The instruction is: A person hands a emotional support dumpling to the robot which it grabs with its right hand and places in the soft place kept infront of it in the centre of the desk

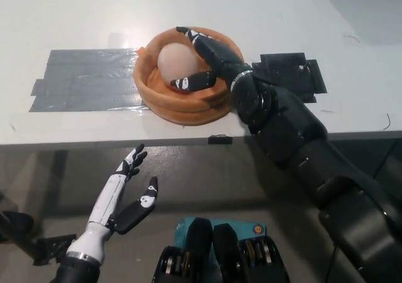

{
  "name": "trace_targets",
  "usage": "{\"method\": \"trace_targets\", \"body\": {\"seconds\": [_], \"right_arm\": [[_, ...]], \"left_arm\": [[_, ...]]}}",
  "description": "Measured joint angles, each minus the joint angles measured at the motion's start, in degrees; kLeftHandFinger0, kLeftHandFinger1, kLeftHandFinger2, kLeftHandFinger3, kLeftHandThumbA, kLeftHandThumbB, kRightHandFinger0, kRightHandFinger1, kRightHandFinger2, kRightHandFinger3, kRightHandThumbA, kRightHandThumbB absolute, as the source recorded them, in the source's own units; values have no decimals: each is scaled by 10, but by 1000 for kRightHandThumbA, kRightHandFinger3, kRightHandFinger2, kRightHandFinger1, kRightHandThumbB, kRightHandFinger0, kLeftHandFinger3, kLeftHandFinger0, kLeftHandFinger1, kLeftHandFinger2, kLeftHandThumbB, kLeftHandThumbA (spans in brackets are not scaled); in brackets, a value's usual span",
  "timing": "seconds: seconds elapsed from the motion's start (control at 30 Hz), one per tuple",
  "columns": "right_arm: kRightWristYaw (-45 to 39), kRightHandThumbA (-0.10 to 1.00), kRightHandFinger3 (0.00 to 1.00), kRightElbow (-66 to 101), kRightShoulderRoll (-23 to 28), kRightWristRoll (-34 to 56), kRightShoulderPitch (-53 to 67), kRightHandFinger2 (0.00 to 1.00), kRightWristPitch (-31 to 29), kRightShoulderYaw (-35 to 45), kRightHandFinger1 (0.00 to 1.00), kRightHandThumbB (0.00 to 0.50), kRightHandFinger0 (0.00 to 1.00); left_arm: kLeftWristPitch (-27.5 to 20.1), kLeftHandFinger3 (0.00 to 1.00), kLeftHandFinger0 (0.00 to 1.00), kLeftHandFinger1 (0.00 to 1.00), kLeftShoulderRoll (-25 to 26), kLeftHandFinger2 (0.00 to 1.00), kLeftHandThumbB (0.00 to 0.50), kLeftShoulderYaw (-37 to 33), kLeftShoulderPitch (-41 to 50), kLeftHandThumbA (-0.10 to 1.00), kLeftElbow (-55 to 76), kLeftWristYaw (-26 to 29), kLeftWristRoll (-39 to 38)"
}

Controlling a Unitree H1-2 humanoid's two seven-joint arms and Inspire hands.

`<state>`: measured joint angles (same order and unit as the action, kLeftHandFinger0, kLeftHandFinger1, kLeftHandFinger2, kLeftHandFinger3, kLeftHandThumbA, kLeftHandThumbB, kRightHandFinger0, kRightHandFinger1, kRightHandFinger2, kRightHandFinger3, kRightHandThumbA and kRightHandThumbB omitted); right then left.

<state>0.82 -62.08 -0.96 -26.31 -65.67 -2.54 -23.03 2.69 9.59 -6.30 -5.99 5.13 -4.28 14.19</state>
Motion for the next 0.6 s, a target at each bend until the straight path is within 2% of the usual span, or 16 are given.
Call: {"method": "trace_targets", "body": {"seconds": [0.13, 0.3, 0.5, 0.6], "right_arm": [[-5, 1000, 1000, 42, 9, 0, 2, 1000, 1, 2, 1000, 464, 1000], [-11, 1000, 1000, 129, 24, 4, 12, 1000, 5, 19, 1000, 460, 1000], [-18, 968, 1000, 267, 47, 8, 46, 1000, 22, 51, 1000, 442, 1000], [-23, 997, 1000, 326, 54, 12, 72, 1000, 29, 62, 1000, 431, 1000]], "left_arm": [[0, 1000, 1000, 1000, 0, 1000, 0, 0, 0, 436, 0, -1, 0], [1, 1000, 1000, 1000, 0, 1000, 0, 1, 0, 479, 0, -3, -1], [2, 1000, 1000, 1000, 0, 1000, 0, 1, 0, 445, 0, -4, -1], [3, 1000, 1000, 1000, 0, 1000, 0, 1, 0, 437, -1, -4, -1]]}}
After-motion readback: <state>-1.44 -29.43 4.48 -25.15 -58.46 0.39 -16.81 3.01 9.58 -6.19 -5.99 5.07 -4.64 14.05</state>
